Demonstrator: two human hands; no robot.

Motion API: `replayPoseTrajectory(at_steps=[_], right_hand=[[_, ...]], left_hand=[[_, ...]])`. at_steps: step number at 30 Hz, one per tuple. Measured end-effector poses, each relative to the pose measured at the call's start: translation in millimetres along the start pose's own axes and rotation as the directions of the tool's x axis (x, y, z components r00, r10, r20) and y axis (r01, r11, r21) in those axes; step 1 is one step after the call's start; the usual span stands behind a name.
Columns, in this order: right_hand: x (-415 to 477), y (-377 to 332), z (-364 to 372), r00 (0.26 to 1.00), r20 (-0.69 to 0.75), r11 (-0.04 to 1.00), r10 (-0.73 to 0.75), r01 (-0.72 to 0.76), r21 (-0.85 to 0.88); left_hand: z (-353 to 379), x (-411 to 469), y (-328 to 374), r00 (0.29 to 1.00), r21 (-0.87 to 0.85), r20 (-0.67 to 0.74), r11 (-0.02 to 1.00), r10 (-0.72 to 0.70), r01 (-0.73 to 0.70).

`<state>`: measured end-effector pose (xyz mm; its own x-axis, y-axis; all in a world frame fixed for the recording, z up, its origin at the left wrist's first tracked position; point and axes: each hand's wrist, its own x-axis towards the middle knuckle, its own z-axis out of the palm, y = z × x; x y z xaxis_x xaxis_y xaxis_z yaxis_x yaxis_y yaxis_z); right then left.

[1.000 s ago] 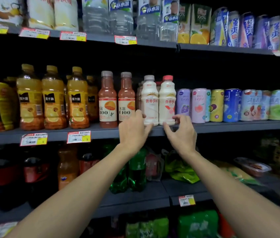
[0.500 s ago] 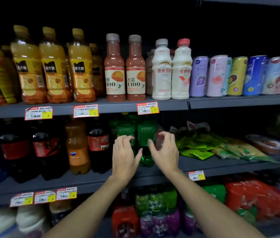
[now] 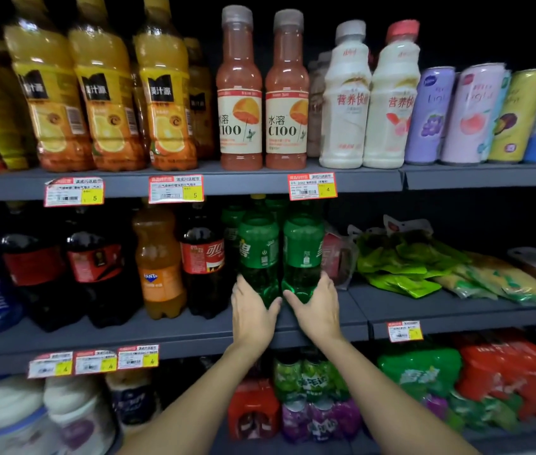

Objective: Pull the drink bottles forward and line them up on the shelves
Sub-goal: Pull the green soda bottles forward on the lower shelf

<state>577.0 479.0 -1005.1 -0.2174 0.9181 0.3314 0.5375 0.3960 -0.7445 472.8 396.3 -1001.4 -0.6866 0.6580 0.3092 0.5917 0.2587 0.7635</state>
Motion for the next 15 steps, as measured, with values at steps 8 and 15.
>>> replayPoseTrajectory(at_steps=[8, 15], right_hand=[[-19, 11, -3, 0.994, -0.111, 1.000, -0.005, 0.008, 0.025], [-23, 12, -11, 0.998, -0.064, 0.999, -0.023, 0.026, 0.046]], left_hand=[[6, 5, 7, 0.991, -0.023, -0.087, 0.995, -0.097, 0.095], [3, -15, -1, 0.994, -0.032, -0.110, 0.999, -0.024, 0.021]])
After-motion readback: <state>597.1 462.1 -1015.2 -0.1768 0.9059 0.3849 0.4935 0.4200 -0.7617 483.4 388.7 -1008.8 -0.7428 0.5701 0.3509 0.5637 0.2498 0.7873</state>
